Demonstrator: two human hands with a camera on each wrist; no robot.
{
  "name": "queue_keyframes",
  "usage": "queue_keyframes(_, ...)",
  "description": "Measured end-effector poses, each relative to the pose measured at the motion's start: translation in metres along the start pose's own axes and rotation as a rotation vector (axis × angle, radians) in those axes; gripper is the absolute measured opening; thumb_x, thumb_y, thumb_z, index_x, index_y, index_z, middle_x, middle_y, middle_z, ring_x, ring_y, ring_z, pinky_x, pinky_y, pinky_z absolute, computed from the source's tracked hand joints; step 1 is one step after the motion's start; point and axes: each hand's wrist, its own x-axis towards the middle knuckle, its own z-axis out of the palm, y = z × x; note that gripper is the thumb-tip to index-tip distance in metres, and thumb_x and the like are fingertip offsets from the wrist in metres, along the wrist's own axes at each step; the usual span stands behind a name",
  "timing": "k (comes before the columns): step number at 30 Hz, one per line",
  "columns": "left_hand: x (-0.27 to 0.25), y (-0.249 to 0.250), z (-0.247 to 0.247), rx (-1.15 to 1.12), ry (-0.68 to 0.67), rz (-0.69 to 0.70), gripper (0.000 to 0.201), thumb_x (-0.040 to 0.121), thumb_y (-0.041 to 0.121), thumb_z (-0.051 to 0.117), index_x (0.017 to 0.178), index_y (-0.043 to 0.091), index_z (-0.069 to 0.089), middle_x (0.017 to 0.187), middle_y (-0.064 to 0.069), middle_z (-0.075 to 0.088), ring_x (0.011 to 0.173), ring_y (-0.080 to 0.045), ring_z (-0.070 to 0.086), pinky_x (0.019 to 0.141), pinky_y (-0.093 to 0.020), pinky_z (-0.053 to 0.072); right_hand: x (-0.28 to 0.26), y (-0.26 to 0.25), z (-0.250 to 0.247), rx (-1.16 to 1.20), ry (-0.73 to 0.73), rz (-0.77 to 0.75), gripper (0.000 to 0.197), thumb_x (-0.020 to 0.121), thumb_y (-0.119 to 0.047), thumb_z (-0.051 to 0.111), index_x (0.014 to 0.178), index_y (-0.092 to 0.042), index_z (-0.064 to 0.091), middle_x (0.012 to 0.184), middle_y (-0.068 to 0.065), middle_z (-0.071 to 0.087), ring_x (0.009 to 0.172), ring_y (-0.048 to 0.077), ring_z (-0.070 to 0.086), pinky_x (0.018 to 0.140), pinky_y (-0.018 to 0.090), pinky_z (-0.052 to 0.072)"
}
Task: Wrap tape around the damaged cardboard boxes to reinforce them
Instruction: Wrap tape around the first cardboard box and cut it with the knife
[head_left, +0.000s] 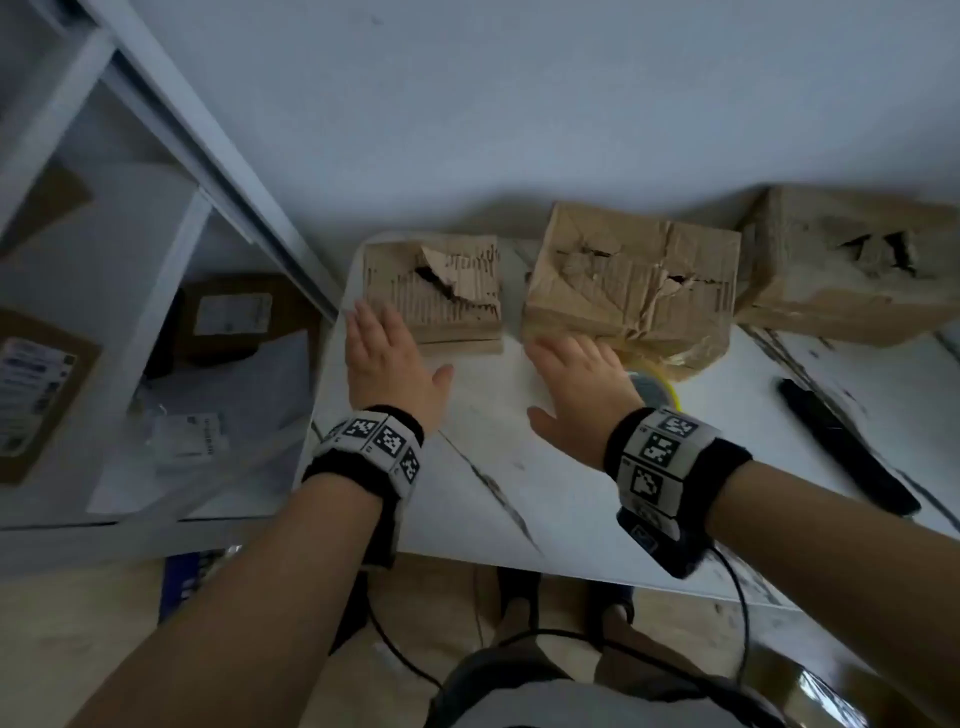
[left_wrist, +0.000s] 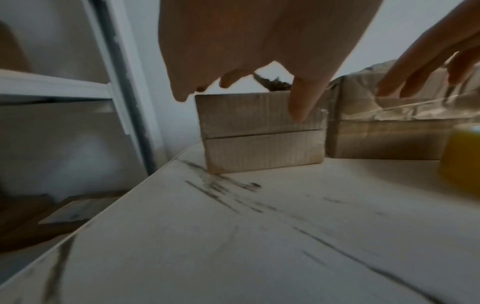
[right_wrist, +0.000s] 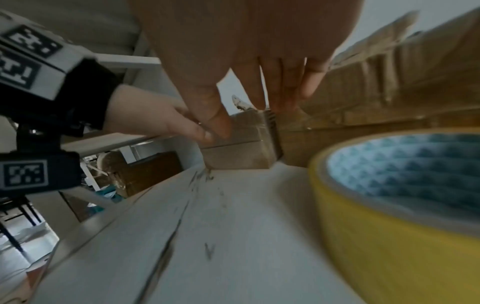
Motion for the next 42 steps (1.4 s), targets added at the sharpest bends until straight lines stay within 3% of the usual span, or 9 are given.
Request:
queue_keyframes(5,0.002,-0.022,-0.001,-0.103,-0.043,0.068,0.086,0.091,0.034,0.058,0.151,0.014,0.000,0.157,-0.009,-0.017,0.146,-0.028,0.003,0.116,-0.036,0.015,0.027,-0.014,0.000,0.215,-0.066,0.024,0.076,0.091,-0.032,0.054,0.150,-0.010,0.010,0.155,0.009,0.019,0.141,0.025,0.019,0.114,0.034,0.020)
queue_keyframes(9,-0.011,-0.031,-0.009,-0.141,-0.064,0.139,0.067,0.094,0.028,0.054,0.150,0.020,0.018,0.158,-0.009,-0.013,0.141,-0.029,0.021,0.111,-0.038,0.029,0.036,-0.016,0.002,0.404,-0.070,0.126,0.080,0.090,-0.032,0.059,0.150,-0.009,0.011,0.150,0.012,0.032,0.133,0.027,0.036,0.107,0.033,0.030)
queue_keyframes(14,-0.023,-0.034,-0.014,-0.239,-0.016,0.132,0.043,0.094,0.029,0.052,0.134,0.015,0.044,0.140,-0.013,0.039,0.120,-0.027,0.046,0.098,-0.036,0.040,0.037,-0.014,-0.001,0.535,0.004,0.213,0.076,0.086,-0.036,0.063,0.146,-0.010,0.025,0.132,0.010,0.052,0.116,0.026,0.052,0.091,0.030,0.042)
queue_keyframes(18,-0.030,-0.038,-0.011,-0.273,0.023,0.045,0.050,0.089,0.045,0.051,0.128,0.015,0.043,0.114,-0.009,0.056,0.096,-0.027,0.058,0.081,-0.043,0.052,0.020,-0.004,-0.002,0.499,-0.062,0.215,0.069,0.084,-0.045,0.063,0.139,-0.013,0.035,0.109,0.008,0.063,0.101,0.025,0.059,0.080,0.029,0.044)
queue_keyframes(22,-0.041,-0.032,-0.004,-0.196,-0.154,0.078,0.081,0.083,0.064,0.049,0.146,0.022,0.020,0.133,-0.010,0.050,0.115,-0.029,0.053,0.092,-0.044,0.048,0.001,0.001,0.000,0.362,-0.103,0.179,0.075,0.082,-0.050,0.063,0.142,-0.014,0.033,0.107,0.007,0.063,0.100,0.025,0.060,0.076,0.029,0.045)
queue_keyframes(29,-0.060,-0.024,-0.009,-0.137,-0.245,0.076,0.100,0.075,0.067,0.060,0.151,0.027,0.008,0.144,-0.010,0.034,0.127,-0.027,0.041,0.100,-0.040,0.040,-0.013,0.000,0.002,0.248,-0.078,0.177,0.068,0.082,-0.052,0.063,0.133,-0.013,0.039,0.110,0.004,0.061,0.102,0.025,0.058,0.074,0.030,0.043)
queue_keyframes(34,-0.072,-0.018,-0.004,-0.105,-0.147,0.111,0.086,0.077,0.063,0.061,0.147,0.031,0.025,0.130,-0.008,0.036,0.118,-0.026,0.043,0.093,-0.037,0.040,-0.020,-0.001,0.007,0.193,0.011,0.147,0.055,0.086,-0.051,0.057,0.125,-0.014,0.044,0.120,0.008,0.054,0.105,0.027,0.055,0.080,0.036,0.047)
queue_keyframes(37,-0.074,-0.015,-0.002,-0.038,-0.012,0.266,0.065,0.078,0.055,0.064,0.136,0.032,0.046,0.137,-0.008,0.032,0.125,-0.028,0.032,0.103,-0.041,0.034,-0.024,-0.001,0.009,0.228,0.057,0.127,0.039,0.091,-0.045,0.049,0.113,-0.013,0.051,0.112,0.007,0.056,0.091,0.023,0.054,0.071,0.032,0.043)
queue_keyframes(42,-0.073,0.000,0.007,-0.090,-0.118,0.308,0.066,0.080,0.051,0.063,0.139,0.030,0.042,0.148,-0.003,0.019,0.134,-0.028,0.013,0.110,-0.044,0.027,-0.025,-0.002,0.012,0.228,0.058,0.095,0.033,0.092,-0.039,0.048,0.107,-0.011,0.056,0.104,0.008,0.051,0.089,0.026,0.053,0.071,0.031,0.043)
